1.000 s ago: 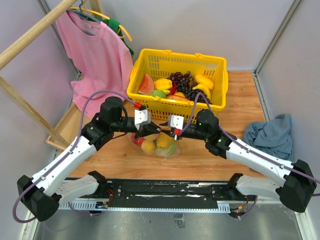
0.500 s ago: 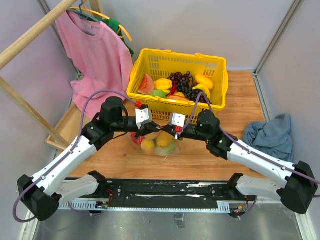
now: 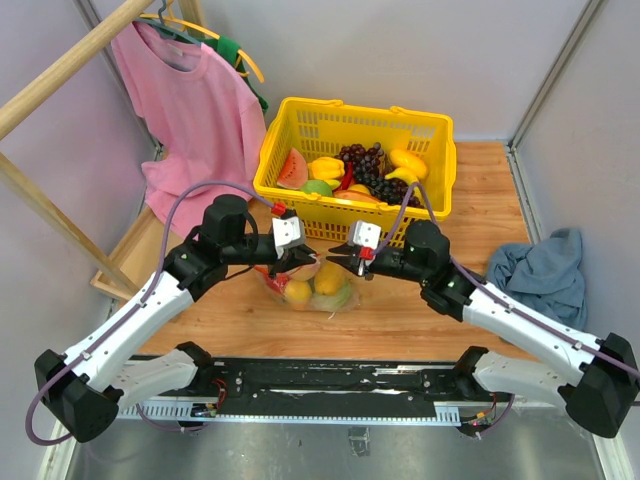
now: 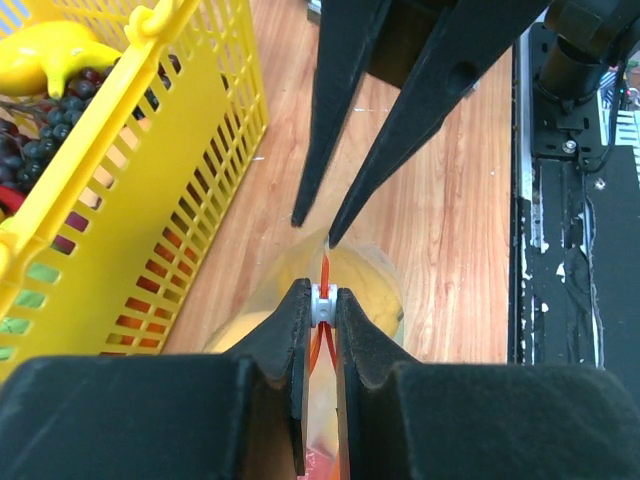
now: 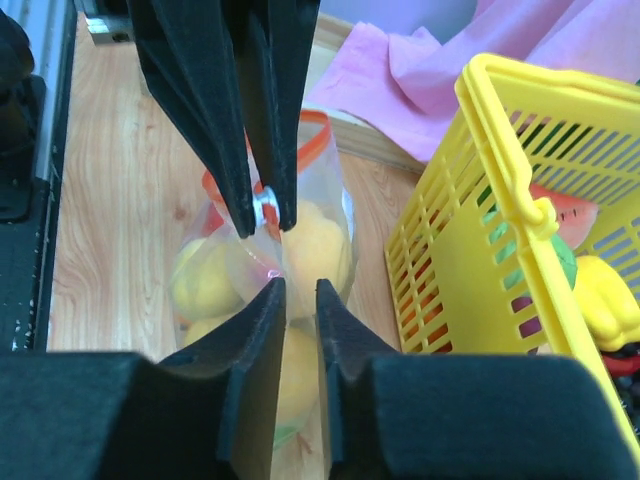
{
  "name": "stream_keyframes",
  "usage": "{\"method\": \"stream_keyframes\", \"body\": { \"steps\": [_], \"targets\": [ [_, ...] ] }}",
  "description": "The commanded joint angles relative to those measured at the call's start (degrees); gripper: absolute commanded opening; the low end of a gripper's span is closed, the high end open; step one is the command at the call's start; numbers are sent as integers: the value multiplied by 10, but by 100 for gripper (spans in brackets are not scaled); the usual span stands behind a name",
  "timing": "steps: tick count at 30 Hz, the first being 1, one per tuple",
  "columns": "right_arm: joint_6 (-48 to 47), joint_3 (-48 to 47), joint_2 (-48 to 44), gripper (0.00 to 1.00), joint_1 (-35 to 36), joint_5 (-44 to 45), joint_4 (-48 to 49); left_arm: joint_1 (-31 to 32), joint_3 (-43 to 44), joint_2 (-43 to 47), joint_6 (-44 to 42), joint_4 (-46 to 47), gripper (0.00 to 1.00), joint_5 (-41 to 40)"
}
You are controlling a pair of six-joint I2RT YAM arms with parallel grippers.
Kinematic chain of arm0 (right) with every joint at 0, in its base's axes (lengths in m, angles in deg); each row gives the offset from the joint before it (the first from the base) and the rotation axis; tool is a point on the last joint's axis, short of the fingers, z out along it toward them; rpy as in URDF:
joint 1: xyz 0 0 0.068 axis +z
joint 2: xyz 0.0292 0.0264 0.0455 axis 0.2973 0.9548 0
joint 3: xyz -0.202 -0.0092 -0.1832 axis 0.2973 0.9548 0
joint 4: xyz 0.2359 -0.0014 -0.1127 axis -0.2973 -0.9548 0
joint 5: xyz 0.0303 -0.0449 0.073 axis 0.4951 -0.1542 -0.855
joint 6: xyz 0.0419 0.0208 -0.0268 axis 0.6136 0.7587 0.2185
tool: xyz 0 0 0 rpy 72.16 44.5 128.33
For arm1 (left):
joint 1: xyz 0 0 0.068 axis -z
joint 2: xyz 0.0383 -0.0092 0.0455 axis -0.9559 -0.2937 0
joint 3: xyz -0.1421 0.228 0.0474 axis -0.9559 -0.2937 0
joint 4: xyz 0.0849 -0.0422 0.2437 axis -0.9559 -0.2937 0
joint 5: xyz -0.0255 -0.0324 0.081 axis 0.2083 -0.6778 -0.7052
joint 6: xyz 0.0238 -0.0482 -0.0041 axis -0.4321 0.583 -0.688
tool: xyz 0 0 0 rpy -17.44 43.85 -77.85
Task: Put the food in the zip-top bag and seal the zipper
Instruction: Zip the zipper food storage bag at the center of the board.
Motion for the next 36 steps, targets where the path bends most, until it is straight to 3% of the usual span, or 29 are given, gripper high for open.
{"method": "stream_keyframes", "body": {
  "steps": [1,8,20,21,22,30,36],
  "targets": [
    [-18,-37,-28,23,-11,-49,-20,1,8,12,-3,-11,0,20],
    [-34,-64,-1,31,-10,-100,-33,1,8,9,-1,-4,0,47],
    [-48,-90,42,31,-10,-146,-63,1,6,7,6,5,0,68],
    [-54,-91,43,7,-10,-145,-66,1,6,7,6,5,0,68],
    [-54,-92,43,2,-10,-141,-68,1,5,8,6,5,0,68],
    [-17,-45,3,1,-10,-36,-3,1,-3,20,6,7,0,55],
    [-4,-34,-24,1,-10,20,-16,1,-7,26,6,10,3,37]
  ]
}}
